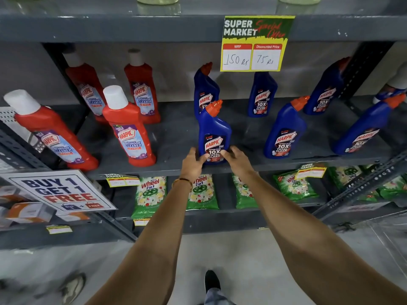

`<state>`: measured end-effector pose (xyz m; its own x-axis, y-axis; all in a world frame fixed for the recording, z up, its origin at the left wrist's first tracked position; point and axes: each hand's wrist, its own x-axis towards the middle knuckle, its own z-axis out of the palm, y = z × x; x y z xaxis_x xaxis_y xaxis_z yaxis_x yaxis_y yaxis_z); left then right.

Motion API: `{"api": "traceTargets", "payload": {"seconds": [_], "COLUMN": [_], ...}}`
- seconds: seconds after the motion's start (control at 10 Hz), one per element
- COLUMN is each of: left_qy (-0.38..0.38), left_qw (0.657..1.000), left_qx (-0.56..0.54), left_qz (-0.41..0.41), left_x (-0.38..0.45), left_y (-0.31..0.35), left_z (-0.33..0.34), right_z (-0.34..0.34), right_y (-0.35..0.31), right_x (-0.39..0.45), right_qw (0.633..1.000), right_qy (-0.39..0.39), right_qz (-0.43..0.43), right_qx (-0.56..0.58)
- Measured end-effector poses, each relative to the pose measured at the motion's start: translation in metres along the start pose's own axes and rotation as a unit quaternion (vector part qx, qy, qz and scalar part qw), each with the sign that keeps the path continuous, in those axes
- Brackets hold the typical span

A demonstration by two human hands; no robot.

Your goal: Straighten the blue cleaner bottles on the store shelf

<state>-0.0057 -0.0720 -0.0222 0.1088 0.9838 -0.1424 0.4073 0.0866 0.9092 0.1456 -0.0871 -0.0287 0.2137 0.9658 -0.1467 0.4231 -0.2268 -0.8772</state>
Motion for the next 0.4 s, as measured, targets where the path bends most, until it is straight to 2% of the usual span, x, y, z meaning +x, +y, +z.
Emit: {"api": "traceTargets", "payload": {"seconds": [0.3,0.4], "left_qy": [-0.016,0.005], "left_qw": [1.0,0.999], "left_qx": [0.019,0.038], "left_qz": [-0.012,-0.019], "left_x": [-0.003,-0.012], "left_y": [0.0,-0.003], "left_z": [-0.002,-0.004], "right_z": [-0.002,-0.005], "right_y": [0.001,0.001], "right_x": [-0.003,-0.016], "right_qw": [1.0,0.999], "right_qy": [-0.009,0.02], "right_qz": [0.009,0.023], "right_qx": [-0.011,-0.039]}}
